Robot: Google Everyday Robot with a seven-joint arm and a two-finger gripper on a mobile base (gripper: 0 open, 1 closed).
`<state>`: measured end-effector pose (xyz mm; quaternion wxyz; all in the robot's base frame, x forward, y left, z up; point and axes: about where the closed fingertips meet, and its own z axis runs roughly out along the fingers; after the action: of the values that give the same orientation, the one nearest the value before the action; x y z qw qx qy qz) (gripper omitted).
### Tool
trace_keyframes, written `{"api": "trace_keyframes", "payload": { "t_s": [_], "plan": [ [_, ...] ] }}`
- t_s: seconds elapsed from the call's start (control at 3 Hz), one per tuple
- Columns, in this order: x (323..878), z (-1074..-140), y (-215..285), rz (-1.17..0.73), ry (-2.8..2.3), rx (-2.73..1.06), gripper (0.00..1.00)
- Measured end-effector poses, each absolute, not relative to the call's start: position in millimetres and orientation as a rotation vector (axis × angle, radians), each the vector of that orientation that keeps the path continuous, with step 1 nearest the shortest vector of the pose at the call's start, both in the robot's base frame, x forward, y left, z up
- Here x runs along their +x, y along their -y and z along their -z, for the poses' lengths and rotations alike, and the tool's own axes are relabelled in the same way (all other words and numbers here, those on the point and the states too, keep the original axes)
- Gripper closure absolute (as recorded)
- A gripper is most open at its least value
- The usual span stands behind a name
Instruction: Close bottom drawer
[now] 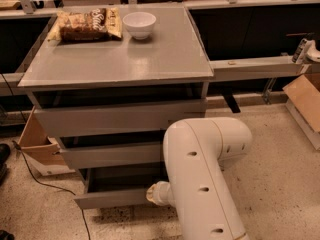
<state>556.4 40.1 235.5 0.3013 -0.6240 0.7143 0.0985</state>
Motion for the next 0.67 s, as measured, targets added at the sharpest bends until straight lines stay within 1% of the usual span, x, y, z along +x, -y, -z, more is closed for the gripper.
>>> {"api": "trace_keyframes", "payload": {
  "t_s": [0.33,0.67],
  "plan": [
    [563.5,-262.5,-48.2,-0.223,-1.833,-1.655,0.93],
    [557.7,-261.6,-51.0,-0.211,-1.842,-1.662,1.00]
  ]
}}
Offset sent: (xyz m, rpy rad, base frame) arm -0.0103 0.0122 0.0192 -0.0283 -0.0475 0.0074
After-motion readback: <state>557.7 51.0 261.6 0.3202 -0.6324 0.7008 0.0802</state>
